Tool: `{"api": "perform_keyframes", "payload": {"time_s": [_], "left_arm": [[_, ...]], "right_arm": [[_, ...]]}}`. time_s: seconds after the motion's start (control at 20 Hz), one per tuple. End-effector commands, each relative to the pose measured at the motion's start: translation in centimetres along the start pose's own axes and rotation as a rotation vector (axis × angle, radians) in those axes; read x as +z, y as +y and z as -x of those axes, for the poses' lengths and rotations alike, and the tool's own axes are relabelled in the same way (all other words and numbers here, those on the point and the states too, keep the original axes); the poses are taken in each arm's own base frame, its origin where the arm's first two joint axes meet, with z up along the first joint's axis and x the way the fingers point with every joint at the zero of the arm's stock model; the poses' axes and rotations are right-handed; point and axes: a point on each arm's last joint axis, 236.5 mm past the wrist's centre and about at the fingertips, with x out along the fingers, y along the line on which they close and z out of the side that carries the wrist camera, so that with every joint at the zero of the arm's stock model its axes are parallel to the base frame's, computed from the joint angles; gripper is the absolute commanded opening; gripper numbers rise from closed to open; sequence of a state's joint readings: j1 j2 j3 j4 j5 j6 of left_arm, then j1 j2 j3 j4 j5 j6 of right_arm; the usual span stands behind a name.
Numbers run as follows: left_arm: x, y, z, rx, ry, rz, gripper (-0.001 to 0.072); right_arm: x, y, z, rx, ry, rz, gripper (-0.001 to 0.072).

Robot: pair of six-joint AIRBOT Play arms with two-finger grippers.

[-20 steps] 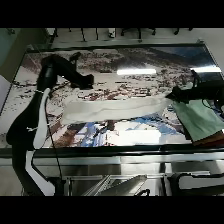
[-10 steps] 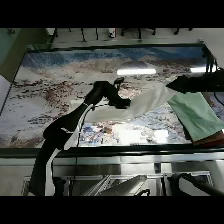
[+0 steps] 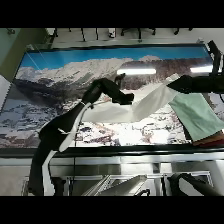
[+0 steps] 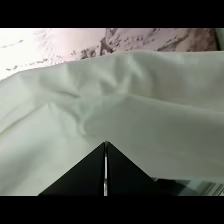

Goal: Fold the shirts.

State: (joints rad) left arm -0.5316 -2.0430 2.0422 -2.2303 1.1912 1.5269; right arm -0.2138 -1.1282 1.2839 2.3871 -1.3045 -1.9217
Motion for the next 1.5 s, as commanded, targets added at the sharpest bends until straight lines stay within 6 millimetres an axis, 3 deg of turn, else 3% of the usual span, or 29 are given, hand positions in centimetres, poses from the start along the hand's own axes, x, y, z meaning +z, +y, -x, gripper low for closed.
{"api": "perform_keyframes", "payload": {"time_s": [0.0, 0.15, 0.25, 0.35, 0.45, 0.5, 0.55, 0.6, 0.65, 0.7, 0.75, 0.85, 0.9, 0.95, 1.0, 1.15, 1.3, 1.4, 1.45], "left_arm": [[3.0, -1.0, 15.6, -0.006, -0.166, -0.051, 0.0018], [4.0, -1.2, 33.0, 0.072, -0.483, -0.072, 0.0018], [2.2, -1.5, 41.6, 0.141, -0.644, -0.076, 0.0018], [0.0, -1.6, 47.2, 0.214, -0.746, -0.094, 0.0018], [-2.1, -1.6, 50.4, 0.277, -0.800, -0.105, 0.0018], [-3.0, -1.3, 50.9, 0.298, -0.811, -0.105, 0.0018], [-3.8, -0.8, 50.8, 0.312, -0.812, -0.099, 0.0018], [-4.5, -0.1, 50.4, 0.321, -0.808, -0.088, 0.0018], [-5.0, 0.6, 49.8, 0.323, -0.808, -0.070, 0.0018], [-5.3, 1.3, 49.3, 0.326, -0.814, -0.060, 0.0018], [-5.5, 2.0, 48.8, 0.331, -0.824, -0.053, 0.0018], [-5.6, 3.2, 47.7, 0.322, -0.829, -0.017, 0.0018], [-5.8, 3.9, 47.1, 0.321, -0.824, 0.001, 0.0018], [-5.9, 4.4, 46.6, 0.319, -0.811, 0.013, 0.0018], [-6.0, 4.9, 46.1, 0.316, -0.799, 0.024, 0.0018], [-6.1, 5.1, 45.8, 0.314, -0.791, 0.031, 0.0018], [-6.1, 5.2, 45.8, 0.314, -0.790, 0.031, 0.0018], [-6.1, 5.2, 45.8, 0.314, -0.789, 0.031, 0.0018], [-6.1, 5.1, 45.8, 0.313, -0.789, 0.031, 0.0018]], "right_arm": [[0.0, 2.2, -1.5, 0.036, 0.001, 0.002, 0.0022], [1.1, 8.5, -6.9, 0.123, -0.072, 0.054, 0.0022], [0.5, 13.8, -12.5, 0.185, -0.110, 0.093, 0.0021], [-1.3, 19.0, -19.3, 0.227, -0.174, 0.101, 0.0022], [-4.4, 23.6, -26.2, 0.234, -0.259, 0.130, 0.0022], [-6.5, 25.3, -29.5, 0.229, -0.296, 0.151, 0.0024], [-9.5, 26.6, -32.8, 0.229, -0.296, 0.171, 0.0081], [-12.6, 27.6, -35.5, 0.234, -0.270, 0.193, 0.0393], [-14.9, 28.2, -37.1, 0.240, -0.236, 0.210, 0.0645], [-15.9, 28.5, -37.5, 0.244, -0.219, 0.218, 0.0668], [-15.7, 28.5, -37.3, 0.246, -0.214, 0.235, 0.0667], [-13.1, 27.7, -35.9, 0.241, -0.202, 0.301, 0.0665], [-11.4, 26.7, -34.8, 0.236, -0.177, 0.310, 0.0628], [-9.8, 25.5, -33.4, 0.228, -0.142, 0.310, 0.0521], [-8.2, 23.8, -32.0, 0.214, -0.099, 0.314, 0.0468], [-4.9, 15.9, -26.3, 0.154, 0.094, 0.200, 0.0471], [-3.8, 5.2, -20.7, 0.055, 0.271, -0.034, 0.0471], [-4.7, -0.5, -19.8, -0.002, 0.328, -0.169, 0.0474], [-5.9, -2.4, -20.1, -0.019, 0.363, -0.216, 0.0558]]}}
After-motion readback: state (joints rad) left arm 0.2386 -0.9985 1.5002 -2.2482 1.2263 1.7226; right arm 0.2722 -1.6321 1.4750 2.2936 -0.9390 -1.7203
